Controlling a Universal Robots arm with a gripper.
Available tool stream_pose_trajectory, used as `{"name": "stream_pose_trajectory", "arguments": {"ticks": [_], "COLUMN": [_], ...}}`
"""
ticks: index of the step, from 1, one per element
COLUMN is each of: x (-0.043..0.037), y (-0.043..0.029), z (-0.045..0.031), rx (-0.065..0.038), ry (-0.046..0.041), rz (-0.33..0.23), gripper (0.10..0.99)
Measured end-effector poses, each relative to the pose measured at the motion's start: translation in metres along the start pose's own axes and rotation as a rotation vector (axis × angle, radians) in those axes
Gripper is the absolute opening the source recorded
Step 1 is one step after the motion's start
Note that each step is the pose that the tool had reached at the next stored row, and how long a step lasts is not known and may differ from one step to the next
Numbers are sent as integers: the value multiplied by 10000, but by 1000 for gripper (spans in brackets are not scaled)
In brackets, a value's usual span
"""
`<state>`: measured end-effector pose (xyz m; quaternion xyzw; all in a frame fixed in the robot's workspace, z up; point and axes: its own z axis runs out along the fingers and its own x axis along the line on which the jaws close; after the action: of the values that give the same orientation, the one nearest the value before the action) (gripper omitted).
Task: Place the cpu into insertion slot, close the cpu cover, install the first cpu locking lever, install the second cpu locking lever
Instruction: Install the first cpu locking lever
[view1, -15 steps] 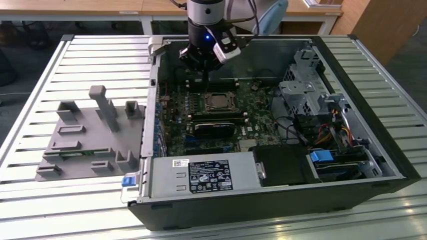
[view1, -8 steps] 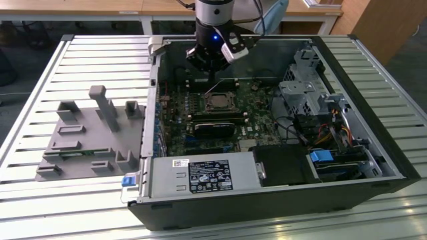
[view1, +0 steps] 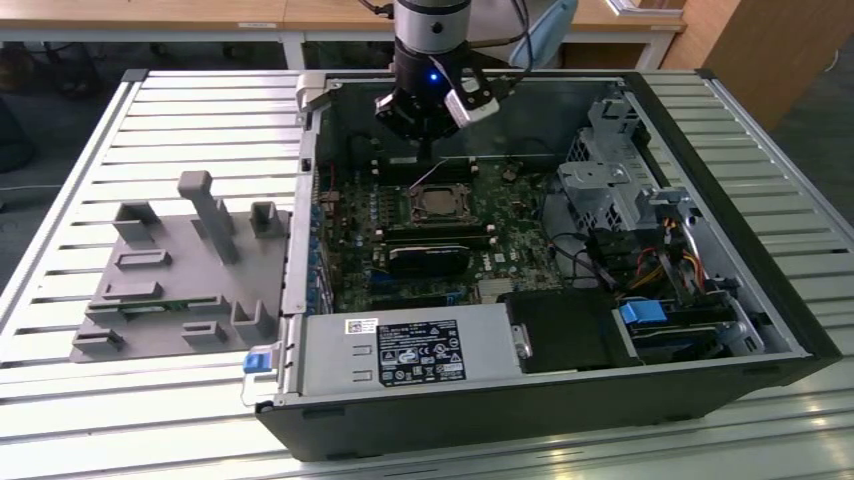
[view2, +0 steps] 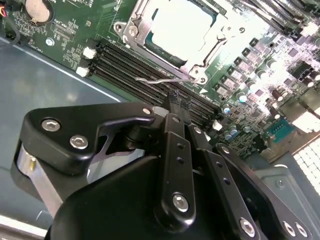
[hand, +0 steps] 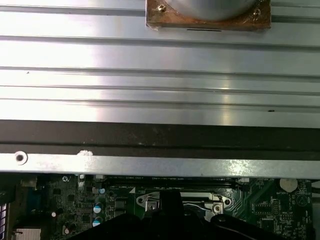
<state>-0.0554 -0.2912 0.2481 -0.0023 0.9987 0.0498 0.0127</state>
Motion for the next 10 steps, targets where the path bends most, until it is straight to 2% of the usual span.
{"name": "stream_pose_trajectory", "arguments": {"ticks": [7,10], "x": [-13,-64], "y": [-6,-7], "z": [53,71], "rx": [-4,-4], "ry": [12,16], "rz": [-127,-158], "gripper": [118,118]}}
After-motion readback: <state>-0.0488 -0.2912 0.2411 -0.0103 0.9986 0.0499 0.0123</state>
